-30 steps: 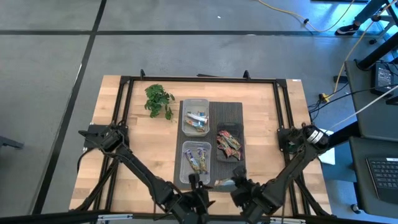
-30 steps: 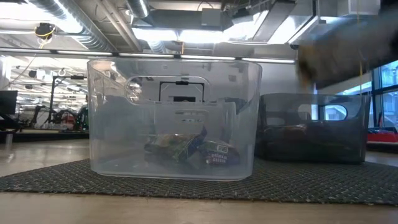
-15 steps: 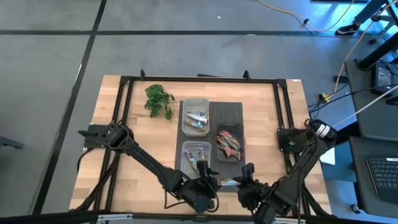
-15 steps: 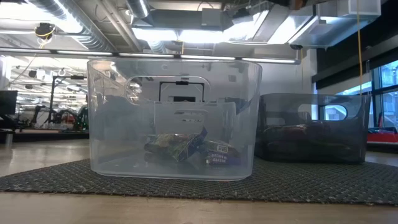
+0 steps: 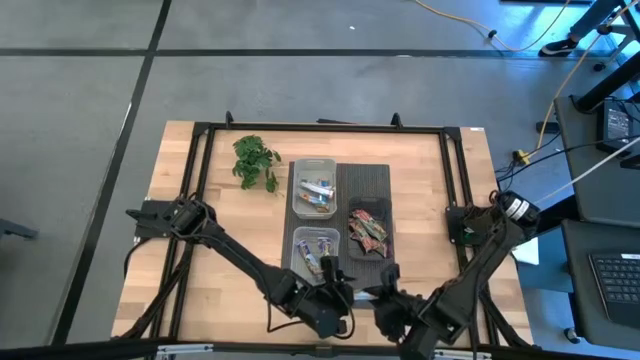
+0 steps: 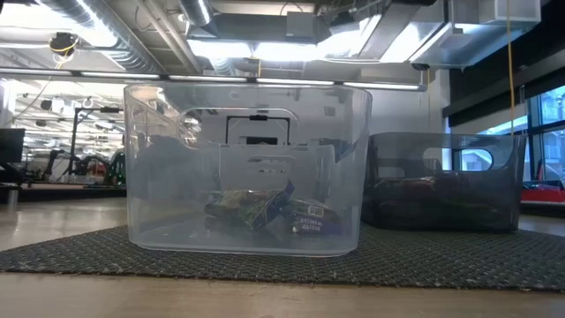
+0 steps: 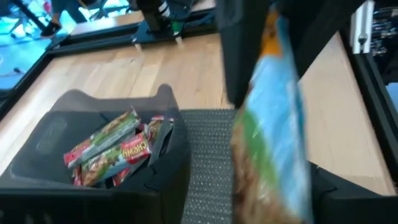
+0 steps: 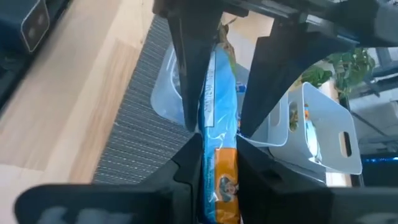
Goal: Pick and place Granola Bars by type
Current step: Put the yellow granola bar into the gray bin
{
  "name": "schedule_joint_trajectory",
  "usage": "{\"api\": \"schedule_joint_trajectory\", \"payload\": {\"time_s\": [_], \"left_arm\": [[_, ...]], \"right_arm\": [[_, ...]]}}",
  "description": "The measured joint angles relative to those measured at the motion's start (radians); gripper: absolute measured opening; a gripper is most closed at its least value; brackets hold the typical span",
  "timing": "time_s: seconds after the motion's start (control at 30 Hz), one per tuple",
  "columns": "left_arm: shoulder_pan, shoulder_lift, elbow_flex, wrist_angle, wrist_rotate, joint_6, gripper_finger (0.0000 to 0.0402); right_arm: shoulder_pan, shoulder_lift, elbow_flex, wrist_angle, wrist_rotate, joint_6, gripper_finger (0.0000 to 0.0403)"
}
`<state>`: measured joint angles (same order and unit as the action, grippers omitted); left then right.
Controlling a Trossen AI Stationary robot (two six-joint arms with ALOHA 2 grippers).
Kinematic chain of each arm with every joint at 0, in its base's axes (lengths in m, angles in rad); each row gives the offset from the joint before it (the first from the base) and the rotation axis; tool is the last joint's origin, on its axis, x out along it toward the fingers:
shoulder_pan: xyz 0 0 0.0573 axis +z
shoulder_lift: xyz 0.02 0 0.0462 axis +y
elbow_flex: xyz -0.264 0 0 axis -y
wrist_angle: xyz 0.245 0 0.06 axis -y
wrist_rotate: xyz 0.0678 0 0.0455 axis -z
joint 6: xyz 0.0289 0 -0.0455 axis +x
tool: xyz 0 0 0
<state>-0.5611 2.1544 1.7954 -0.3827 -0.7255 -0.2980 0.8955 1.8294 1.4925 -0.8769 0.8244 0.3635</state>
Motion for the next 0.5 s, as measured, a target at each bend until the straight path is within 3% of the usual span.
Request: {"api": "schedule_joint_trajectory", "payload": {"time_s": [0.2,0.5], "left_arm": [[-0.007,0.0,0.0,0.056,0.018,0.062,0.0142],[-0.007,0.0,0.0,0.08,0.02,0.08,0.0112]], "right_arm": [[-0.027,0.0,0.0,-0.003,-0.017,0.021,0.0076],[-0.031,0.0,0.0,-0.005,-0.026,0.019,0.0076]]}}
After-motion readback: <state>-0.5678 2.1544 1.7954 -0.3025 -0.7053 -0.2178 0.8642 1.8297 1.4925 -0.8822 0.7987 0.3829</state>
